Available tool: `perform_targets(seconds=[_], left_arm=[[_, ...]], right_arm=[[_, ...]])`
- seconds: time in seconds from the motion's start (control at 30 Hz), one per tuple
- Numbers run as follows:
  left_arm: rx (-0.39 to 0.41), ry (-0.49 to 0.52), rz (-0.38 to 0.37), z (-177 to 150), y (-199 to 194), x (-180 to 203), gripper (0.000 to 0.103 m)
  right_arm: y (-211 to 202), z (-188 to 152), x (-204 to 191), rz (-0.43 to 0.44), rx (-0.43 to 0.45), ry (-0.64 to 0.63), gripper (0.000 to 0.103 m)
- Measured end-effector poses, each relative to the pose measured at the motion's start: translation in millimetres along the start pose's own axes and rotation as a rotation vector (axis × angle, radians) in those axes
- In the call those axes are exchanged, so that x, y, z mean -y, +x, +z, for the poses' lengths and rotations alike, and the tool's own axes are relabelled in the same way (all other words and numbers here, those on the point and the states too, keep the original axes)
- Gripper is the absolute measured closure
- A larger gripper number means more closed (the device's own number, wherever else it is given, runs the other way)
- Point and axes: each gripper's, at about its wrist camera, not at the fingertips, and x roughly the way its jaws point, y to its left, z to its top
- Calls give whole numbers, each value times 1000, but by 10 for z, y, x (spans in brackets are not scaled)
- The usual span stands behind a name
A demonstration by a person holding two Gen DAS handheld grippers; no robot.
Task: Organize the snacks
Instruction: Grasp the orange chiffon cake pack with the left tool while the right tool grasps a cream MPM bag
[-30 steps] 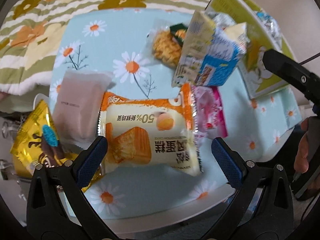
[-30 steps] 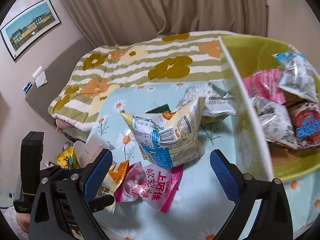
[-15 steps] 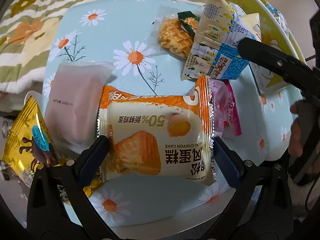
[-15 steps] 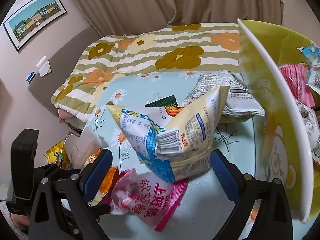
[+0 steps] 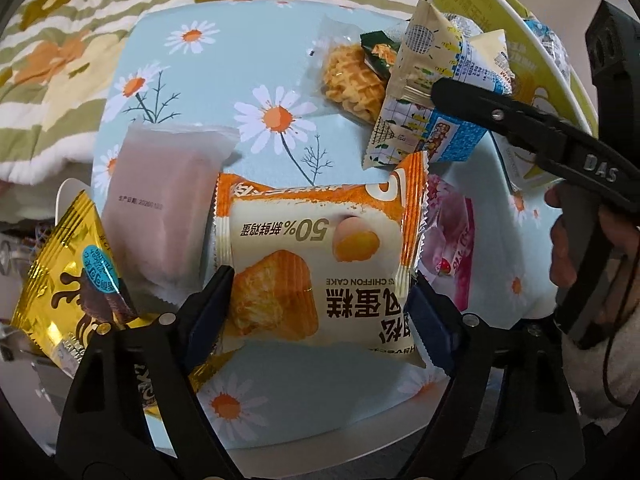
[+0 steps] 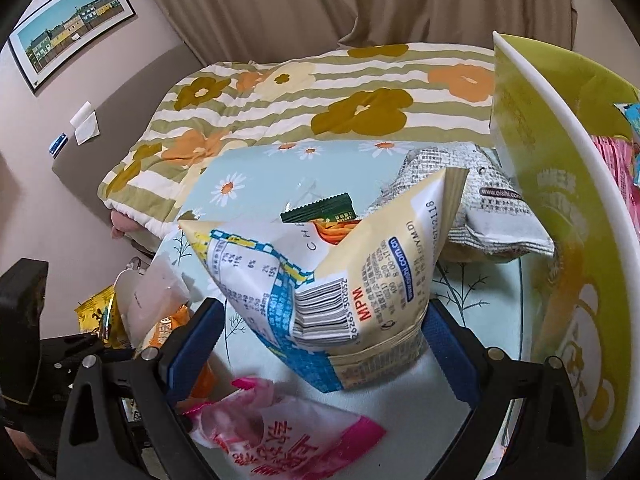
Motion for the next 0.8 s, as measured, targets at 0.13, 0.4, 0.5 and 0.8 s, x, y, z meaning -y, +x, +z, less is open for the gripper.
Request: perform_targets(seconds=[0.13, 0.4, 0.5, 0.8], left_arm=[[7, -8, -12, 1, -32, -1, 22], [20, -17, -36, 28, -126, -17, 22], [27, -13, -47, 39, -173, -15, 22], [48, -2, -50, 23, -270, 36, 22]], right_arm=[[60, 0, -26, -23, -6, -29, 5], [29, -6, -57, -41, 14, -62, 21], [-15, -9, -76, -50, 27, -66, 28], [-153, -14, -58, -44, 59, -47, 51]])
